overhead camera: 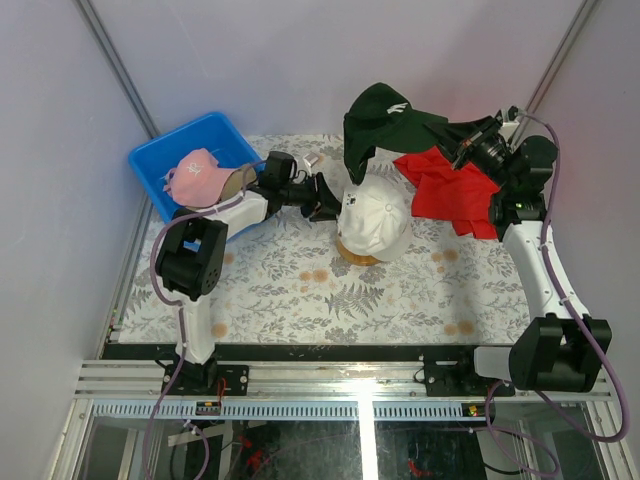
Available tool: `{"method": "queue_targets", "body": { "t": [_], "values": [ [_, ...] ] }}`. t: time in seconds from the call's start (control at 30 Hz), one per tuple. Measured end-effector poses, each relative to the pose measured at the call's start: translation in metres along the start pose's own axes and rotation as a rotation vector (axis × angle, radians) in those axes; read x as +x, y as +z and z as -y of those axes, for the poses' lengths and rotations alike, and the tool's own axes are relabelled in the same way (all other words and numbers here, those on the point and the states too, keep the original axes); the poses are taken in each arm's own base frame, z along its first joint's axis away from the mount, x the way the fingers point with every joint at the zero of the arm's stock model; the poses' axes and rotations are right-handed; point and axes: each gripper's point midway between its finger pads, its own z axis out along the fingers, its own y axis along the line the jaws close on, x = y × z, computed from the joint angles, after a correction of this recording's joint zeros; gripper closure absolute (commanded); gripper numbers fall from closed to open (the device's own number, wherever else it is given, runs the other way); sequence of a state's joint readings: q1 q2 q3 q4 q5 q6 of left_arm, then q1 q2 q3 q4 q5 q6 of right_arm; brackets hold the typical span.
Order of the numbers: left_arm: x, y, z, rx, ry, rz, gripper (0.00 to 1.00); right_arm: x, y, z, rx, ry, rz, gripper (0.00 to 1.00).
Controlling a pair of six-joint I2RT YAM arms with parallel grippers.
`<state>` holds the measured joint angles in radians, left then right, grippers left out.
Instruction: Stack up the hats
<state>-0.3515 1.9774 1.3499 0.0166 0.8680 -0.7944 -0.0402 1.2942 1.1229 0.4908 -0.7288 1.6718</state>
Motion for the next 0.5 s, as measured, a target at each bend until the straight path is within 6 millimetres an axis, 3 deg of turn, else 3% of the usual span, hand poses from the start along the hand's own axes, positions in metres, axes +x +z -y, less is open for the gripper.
{"method": "queue_targets", "body": {
  "t": [0.1, 0.17, 0.3, 0.5],
  "values": [
    [0.004, 0.007, -0.006, -0.015, -0.022, -0.009, 0.86, 0.003, 0.0, 0.0, -0.003, -0.004, -0.019, 1.0],
    [0.004, 0.009, -0.009, -0.023, -0.036, -0.008, 0.91, 0.003, 0.0, 0.0, -0.009, -0.009, -0.027, 1.0],
    [0.007, 0.011, -0.013, -0.033, -0.053, -0.007, 0.95, 0.004, 0.002, 0.002, -0.02, -0.019, -0.053, 1.0],
    [0.028, 0.011, -0.039, -0.078, -0.111, -0.035, 0.97, 0.009, 0.009, 0.014, -0.027, -0.027, -0.102, 1.0]
  ]
}}
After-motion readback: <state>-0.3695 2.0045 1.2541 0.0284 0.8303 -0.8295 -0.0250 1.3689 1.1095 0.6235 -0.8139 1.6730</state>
